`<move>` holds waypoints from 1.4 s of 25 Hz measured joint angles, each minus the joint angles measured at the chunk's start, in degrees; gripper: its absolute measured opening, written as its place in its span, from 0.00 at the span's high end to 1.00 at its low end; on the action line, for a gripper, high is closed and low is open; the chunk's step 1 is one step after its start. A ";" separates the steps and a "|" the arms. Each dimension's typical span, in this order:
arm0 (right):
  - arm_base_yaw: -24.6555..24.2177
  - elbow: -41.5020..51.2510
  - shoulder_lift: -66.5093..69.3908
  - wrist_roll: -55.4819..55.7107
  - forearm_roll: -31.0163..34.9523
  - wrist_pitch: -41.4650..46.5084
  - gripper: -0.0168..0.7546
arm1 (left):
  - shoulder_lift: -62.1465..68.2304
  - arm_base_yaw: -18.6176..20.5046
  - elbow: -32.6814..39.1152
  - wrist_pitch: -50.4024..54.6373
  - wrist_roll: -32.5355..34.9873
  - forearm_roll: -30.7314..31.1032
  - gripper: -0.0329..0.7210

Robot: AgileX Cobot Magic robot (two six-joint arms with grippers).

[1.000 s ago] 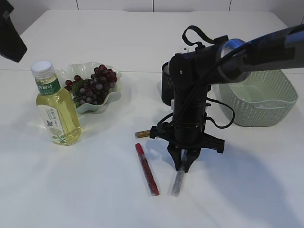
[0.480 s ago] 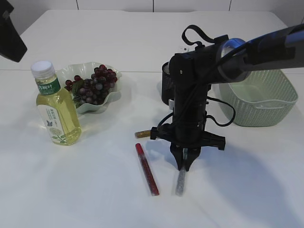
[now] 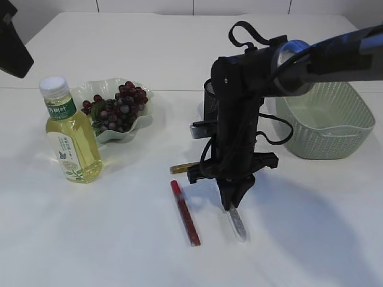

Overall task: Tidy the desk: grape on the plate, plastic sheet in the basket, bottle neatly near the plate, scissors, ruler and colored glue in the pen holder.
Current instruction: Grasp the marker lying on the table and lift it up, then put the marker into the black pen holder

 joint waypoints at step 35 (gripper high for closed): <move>-1.28 32.17 -31.50 -18.33 -2.72 -65.47 0.84 | 1.03 0.00 0.00 0.00 0.00 -2.84 0.54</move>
